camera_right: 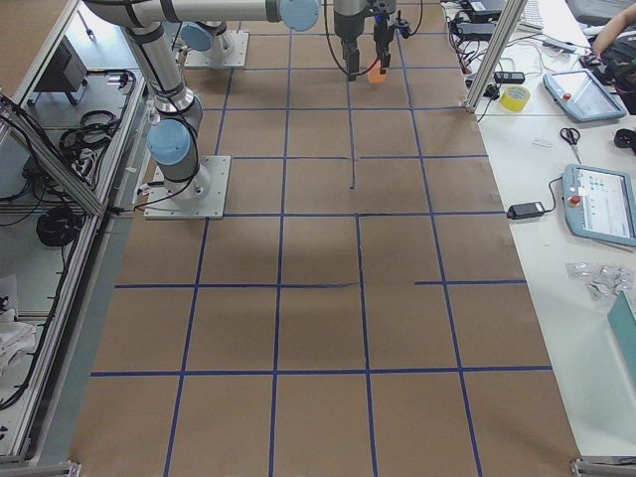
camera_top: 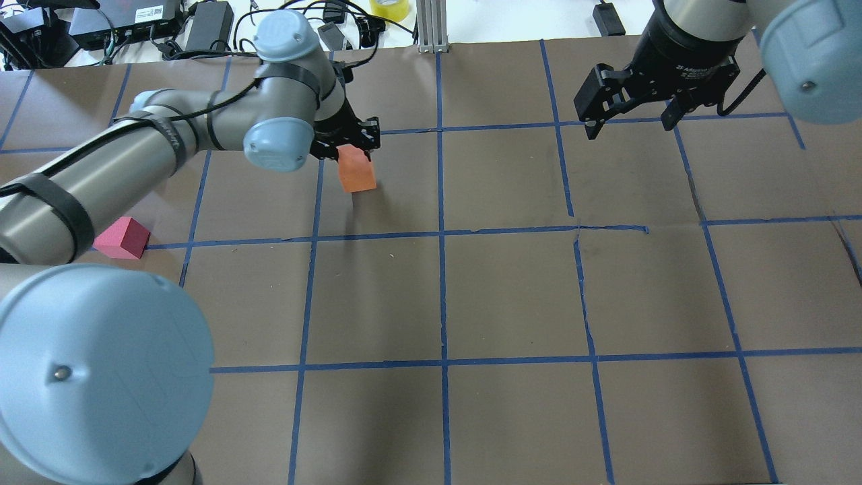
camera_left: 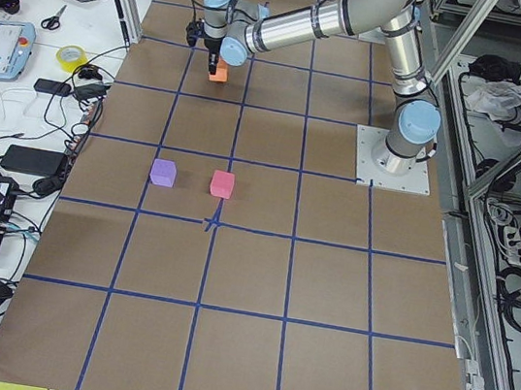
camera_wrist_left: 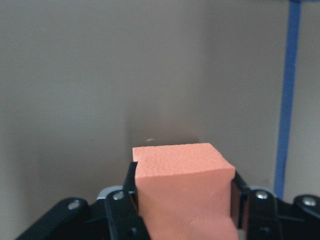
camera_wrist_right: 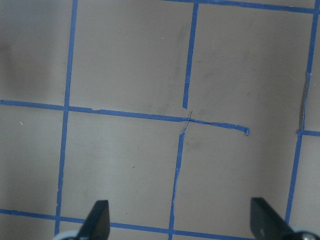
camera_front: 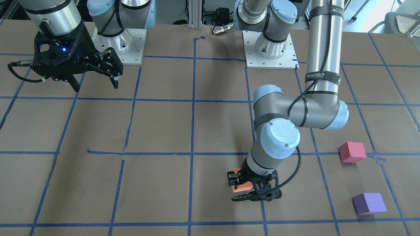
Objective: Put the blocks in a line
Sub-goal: 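Carry the orange cube with the left gripper toward the purple cube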
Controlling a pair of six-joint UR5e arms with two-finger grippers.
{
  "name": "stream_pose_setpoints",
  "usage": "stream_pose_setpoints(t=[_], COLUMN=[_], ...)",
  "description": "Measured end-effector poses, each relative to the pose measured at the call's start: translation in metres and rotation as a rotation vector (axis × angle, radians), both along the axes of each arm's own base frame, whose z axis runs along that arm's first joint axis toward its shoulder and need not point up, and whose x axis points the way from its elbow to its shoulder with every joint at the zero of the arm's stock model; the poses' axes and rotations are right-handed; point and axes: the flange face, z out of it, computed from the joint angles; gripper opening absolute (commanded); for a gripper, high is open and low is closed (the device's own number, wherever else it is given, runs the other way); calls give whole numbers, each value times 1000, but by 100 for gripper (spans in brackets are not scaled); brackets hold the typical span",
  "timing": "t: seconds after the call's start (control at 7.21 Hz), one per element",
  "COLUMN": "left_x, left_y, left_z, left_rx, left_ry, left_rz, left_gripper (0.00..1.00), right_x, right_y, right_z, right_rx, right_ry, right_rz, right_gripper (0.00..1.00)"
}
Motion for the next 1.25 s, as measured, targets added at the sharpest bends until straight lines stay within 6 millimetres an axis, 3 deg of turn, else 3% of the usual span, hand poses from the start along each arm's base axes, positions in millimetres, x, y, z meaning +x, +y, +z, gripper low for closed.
stream_pose_setpoints(t=[0.28,0.42,0.69,0.97,1.11,1.25], left_x=[95,147,250,327,356,370], left_y=[-10,-12,-14,-15,-13,-13], left_z=[45,58,59,43,38,36], left_rx=[-8,-11,-39,-71,-80,-85], left_ry=[-3,-28,-78,-120,-131,-138], left_rz=[-36,-106,-156,-214,-209,-214], left_gripper=[0,0,0,0,0,0], right_x=[1,1,1,1,1,0], right_y=[0,1,0,0,0,0], right_z=[1,1,1,1,1,1], right_rx=[-2,-3,-3,-3,-2,-2], right_ry=[-3,-3,-4,-5,-5,-5], right_rz=[1,1,1,-1,-1,-2], right_gripper=[100,100,100,100,100,100])
